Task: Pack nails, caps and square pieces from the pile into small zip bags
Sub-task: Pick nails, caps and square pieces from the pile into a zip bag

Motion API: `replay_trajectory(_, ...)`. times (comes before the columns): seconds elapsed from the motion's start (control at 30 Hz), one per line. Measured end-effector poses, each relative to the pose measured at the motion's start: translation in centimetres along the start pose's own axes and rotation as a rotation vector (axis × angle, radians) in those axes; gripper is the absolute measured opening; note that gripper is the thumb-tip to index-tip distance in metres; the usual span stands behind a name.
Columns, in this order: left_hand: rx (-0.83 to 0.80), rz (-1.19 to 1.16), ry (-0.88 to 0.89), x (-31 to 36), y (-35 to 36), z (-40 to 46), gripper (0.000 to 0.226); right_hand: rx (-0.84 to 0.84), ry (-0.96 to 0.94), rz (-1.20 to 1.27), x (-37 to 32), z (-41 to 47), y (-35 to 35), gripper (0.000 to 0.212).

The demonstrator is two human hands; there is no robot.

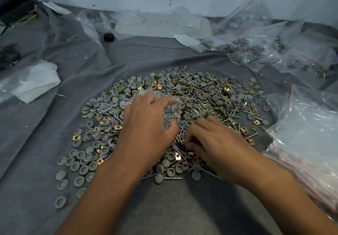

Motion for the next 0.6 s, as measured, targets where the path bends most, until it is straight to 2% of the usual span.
replay_trajectory(0.07, -0.003, -0.003, 0.001, 0.0, 0.0, 0.0, 0.047, 0.081, 0.08, 0.215, 1.4, 0.0, -1.0, 0.011)
replay_trajectory(0.13, 0.0, -0.002, 0.002, -0.1, 0.0, 0.0, 0.047, 0.26, 0.114, 0.426, 2.2, 0.0, -2.9, 0.008)
replay_trajectory(0.2, 0.002, 0.001, 0.008, 0.0, 0.0, 0.0, 0.047, 0.456, 0.067, 0.451, 1.6, -0.3, -5.1, 0.007)
replay_trajectory(0.27, 0.002, 0.0, 0.017, 0.2, 0.0, 0.0, 0.046, 0.566, 0.04, 0.371, 0.7, -0.3, -6.0, 0.011)
replay_trajectory(0.47, 0.008, 0.015, 0.034, 0.5, 0.1, 0.0, 0.045, 0.635, 0.054, 0.336, -0.3, 0.0, -5.6, 0.017)
replay_trajectory(0.6, 0.005, 0.019, 0.039, 0.6, 0.1, -0.1, 0.045, 0.641, 0.047, 0.421, -0.4, 0.2, -5.3, 0.029)
Point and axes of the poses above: each hand's wrist, its own z-axis towards the middle knuckle, its own y-axis out of the palm, x = y × z, the point moved 10 cm from there along z, towards the middle knuckle
